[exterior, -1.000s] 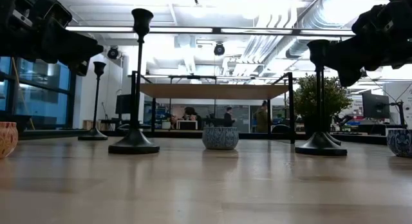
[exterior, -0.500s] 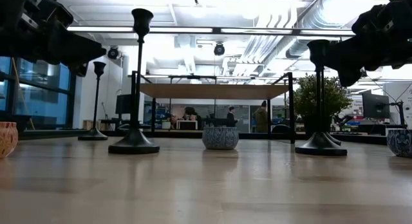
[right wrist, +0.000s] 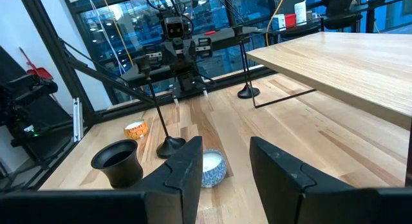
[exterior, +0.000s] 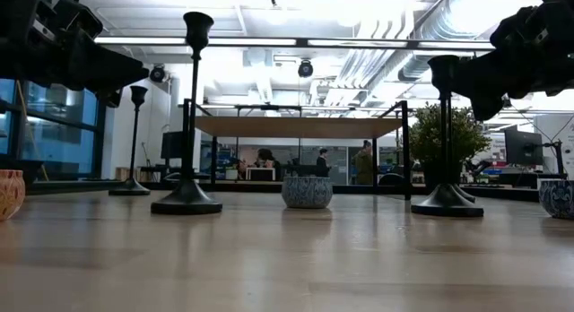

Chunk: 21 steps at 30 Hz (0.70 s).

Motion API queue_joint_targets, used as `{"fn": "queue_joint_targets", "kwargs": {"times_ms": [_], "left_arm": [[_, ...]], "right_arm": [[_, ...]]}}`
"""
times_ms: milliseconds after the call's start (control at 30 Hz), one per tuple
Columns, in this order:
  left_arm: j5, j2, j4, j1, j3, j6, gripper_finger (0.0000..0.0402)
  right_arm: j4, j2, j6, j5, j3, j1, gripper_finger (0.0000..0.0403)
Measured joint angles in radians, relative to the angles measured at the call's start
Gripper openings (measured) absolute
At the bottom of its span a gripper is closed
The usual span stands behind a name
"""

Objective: Pick & Place candle stick holders
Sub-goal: Put the black candle holder on the shelf

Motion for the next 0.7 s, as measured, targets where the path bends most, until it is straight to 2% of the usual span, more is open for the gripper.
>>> {"fn": "queue_joint_targets", "kwargs": {"times_ms": [200, 700], "left_arm": [[0.0, 0.0, 0.0, 0.0, 0.0, 0.0, 0.0083], [0.0, 0.0, 0.0, 0.0, 0.0, 0.0, 0.0083]], "right_arm": [[0.002, 0.0, -0.22, 0.031, 0.0, 0.0, 0.0122], [0.004, 0.0, -0.362, 0.073, 0.0, 0.0, 0.0122]]}}
